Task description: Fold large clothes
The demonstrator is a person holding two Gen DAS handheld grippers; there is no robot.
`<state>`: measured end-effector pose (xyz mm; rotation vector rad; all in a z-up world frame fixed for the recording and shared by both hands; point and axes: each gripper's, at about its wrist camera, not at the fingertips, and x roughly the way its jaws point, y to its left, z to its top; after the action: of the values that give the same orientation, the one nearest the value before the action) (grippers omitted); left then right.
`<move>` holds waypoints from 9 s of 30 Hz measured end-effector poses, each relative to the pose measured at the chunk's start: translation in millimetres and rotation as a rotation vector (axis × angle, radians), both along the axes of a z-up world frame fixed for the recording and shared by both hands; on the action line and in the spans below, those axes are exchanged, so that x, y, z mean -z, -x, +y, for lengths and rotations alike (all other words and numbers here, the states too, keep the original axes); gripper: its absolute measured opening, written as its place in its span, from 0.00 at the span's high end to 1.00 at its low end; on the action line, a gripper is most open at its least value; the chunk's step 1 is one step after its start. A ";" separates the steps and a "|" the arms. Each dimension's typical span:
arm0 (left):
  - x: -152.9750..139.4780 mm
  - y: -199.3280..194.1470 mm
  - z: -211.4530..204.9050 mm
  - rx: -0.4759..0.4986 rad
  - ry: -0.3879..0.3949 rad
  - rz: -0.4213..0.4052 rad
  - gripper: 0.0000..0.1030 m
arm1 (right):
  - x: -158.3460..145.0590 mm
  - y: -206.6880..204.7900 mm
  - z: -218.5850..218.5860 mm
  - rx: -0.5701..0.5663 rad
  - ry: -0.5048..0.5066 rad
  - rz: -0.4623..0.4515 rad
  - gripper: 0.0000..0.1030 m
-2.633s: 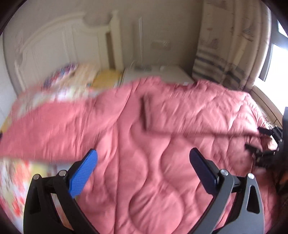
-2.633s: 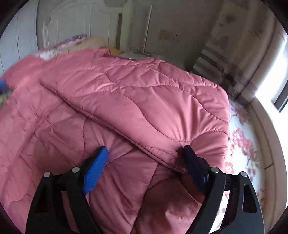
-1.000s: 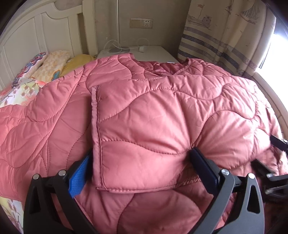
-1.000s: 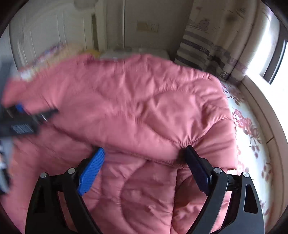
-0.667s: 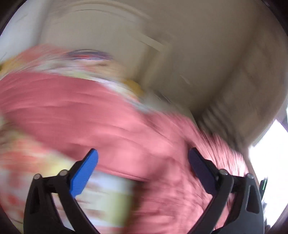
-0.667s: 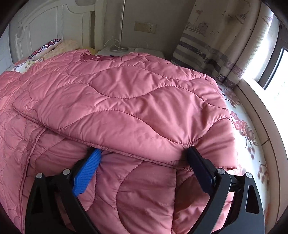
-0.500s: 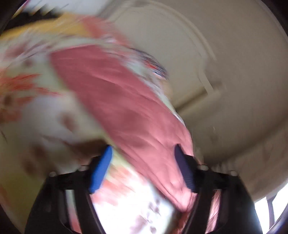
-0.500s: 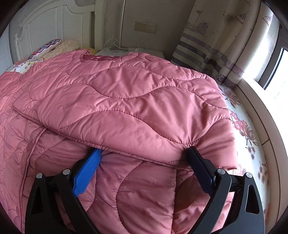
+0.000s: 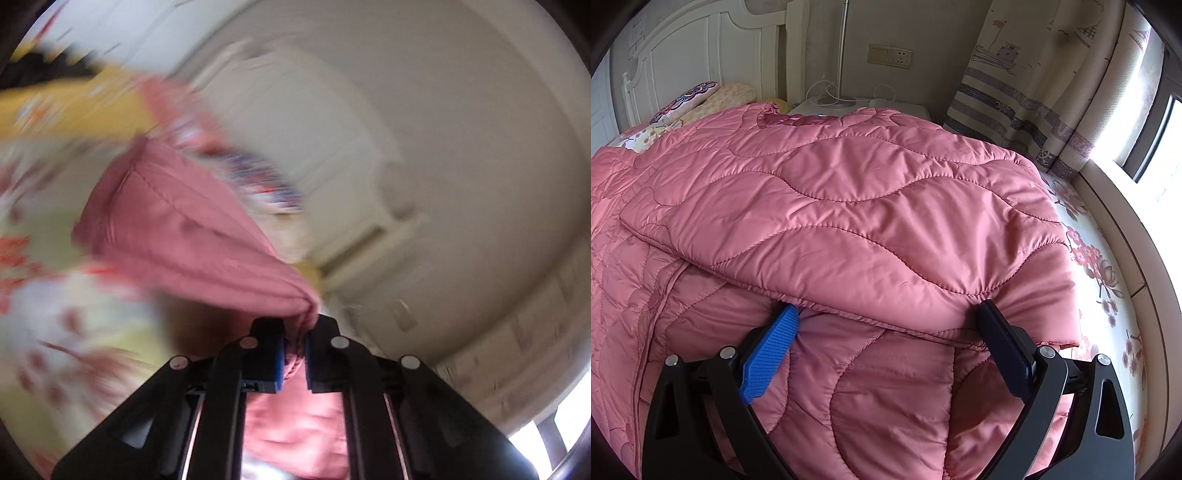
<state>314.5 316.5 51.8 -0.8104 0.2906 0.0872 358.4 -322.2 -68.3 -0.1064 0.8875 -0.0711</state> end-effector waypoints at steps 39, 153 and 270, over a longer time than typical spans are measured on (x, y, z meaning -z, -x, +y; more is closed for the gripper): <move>82.1 -9.2 -253.0 0.332 -0.536 0.244 0.02 | -28.0 32.0 -7.4 -0.067 -0.128 -0.087 0.13; 114.4 6.0 -304.9 0.688 -0.771 0.500 0.02 | -51.9 82.7 7.5 -0.213 0.040 -0.075 0.16; 118.9 202.8 -175.8 0.628 -0.386 0.360 0.04 | 4.2 301.7 -154.1 -0.003 -0.333 -0.043 0.16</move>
<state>111.7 140.7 -67.1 -0.2891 0.8295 -0.2967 56.7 -476.3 -72.6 0.2037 0.8451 0.0775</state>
